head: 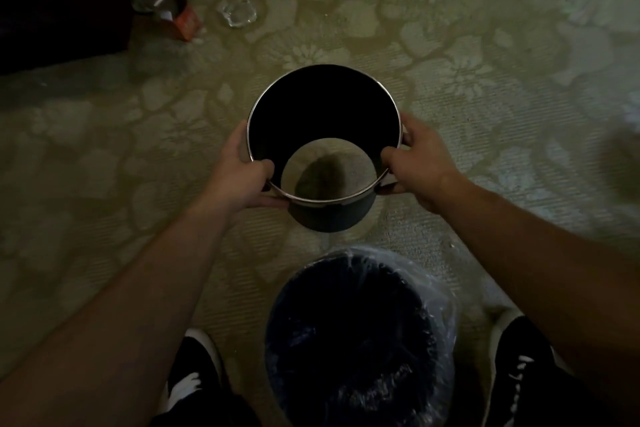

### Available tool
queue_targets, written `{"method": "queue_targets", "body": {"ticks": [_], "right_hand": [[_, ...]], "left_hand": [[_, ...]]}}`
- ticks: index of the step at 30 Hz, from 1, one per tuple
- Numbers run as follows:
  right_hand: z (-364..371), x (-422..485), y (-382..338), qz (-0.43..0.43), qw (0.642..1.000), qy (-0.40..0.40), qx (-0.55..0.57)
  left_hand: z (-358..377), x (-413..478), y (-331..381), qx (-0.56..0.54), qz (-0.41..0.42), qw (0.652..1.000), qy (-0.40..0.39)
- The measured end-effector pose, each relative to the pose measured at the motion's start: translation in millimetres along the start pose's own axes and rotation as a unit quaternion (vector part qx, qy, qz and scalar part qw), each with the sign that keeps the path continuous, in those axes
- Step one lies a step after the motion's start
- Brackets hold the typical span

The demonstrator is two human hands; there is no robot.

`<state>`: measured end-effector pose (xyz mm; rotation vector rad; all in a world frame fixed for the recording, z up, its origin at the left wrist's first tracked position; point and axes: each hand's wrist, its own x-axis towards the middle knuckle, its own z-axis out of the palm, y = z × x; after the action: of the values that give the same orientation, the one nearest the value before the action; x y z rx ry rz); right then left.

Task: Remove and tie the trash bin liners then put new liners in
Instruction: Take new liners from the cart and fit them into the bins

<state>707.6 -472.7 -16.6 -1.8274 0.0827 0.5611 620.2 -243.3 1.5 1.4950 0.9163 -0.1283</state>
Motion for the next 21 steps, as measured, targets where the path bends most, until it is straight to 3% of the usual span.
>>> {"method": "queue_targets", "body": {"ticks": [6,12,17,21], "right_hand": [[-32,-51,-78,-0.025,1.0,-0.012,0.003],[-52,-157,-142,-0.077,0.995,-0.054,-0.018],[-68,-238,-172,-0.16,0.985,-0.057,-0.037],[-86,-292,-162,-0.153,0.986,-0.059,-0.007]], "left_hand": [[-15,-84,61,-0.009,0.033,0.999,-0.006],[-50,-204,72,-0.032,0.045,0.998,-0.013],[-68,-291,75,-0.064,0.109,0.992,-0.012],[-70,-349,70,-0.053,0.123,0.99,-0.033]]}}
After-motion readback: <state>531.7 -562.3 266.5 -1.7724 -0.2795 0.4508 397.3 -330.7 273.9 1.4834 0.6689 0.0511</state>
